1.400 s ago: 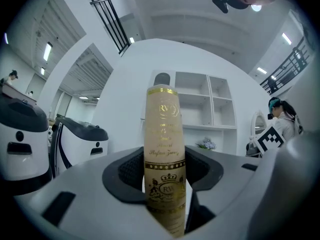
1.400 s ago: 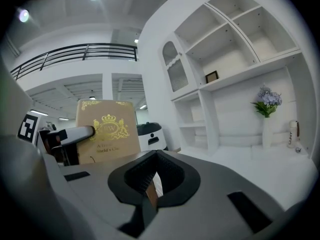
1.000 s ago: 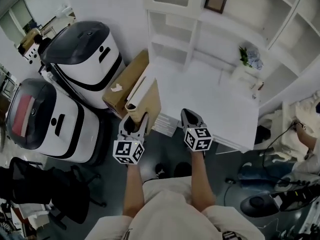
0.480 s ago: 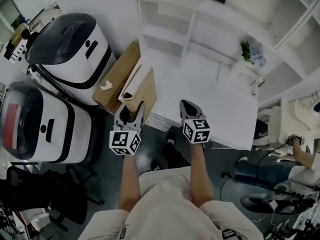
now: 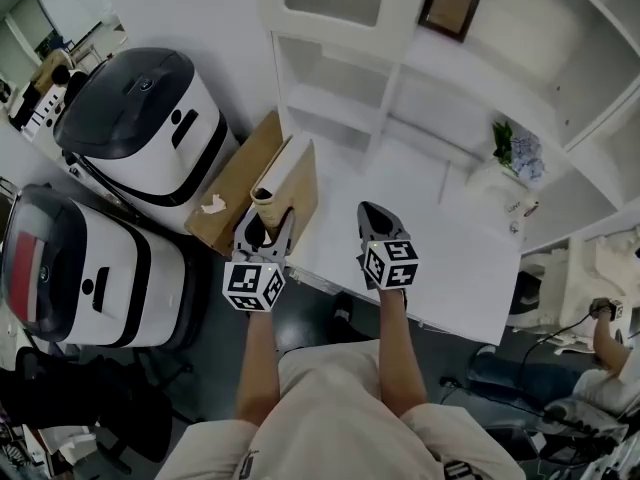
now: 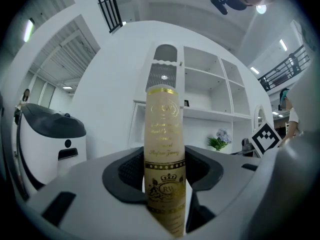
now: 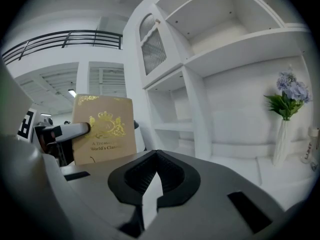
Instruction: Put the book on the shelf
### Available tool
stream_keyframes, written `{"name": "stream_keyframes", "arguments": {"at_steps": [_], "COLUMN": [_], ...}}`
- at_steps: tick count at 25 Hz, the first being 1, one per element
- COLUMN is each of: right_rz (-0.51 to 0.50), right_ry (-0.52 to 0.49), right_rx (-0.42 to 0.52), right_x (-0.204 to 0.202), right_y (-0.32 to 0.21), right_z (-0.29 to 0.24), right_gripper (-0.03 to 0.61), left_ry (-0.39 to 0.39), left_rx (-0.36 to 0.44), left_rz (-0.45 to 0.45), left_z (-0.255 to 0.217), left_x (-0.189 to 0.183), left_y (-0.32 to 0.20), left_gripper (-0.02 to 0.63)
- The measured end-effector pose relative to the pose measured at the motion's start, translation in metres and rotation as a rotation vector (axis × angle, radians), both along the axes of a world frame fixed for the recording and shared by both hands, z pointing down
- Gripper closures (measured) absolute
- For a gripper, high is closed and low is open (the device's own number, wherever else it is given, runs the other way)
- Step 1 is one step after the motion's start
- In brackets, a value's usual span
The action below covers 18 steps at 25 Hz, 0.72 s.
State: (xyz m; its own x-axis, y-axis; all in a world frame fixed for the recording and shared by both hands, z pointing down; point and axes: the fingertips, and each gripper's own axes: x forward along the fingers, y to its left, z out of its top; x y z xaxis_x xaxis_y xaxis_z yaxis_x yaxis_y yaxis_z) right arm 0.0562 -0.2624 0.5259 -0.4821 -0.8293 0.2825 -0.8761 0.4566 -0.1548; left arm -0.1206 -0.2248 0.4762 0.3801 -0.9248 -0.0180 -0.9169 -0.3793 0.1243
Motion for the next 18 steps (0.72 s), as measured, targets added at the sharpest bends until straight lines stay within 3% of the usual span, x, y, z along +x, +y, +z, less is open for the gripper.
{"name": "stream_keyframes", "arguments": {"at_steps": [10,18], "right_rz": [-0.039,-0.105], "right_ry": [-0.014,-0.037], "right_rx": [-0.016,-0.062], "right_x": [0.018,0.026], "right_y": [-0.051,-0.046], "right_z": [0.010,0.030], "right_gripper": [0.552,0.552], "left_ry": [-0.037,-0.046], "left_rx": [-0.049,-0.067], "left_rz": [-0.018,0.001], "left_z": [0.030,0.055], "left_x": [0.030,0.053], "left_y": [-0.053,-0.073], "left_gripper": [0.397,0.397]}}
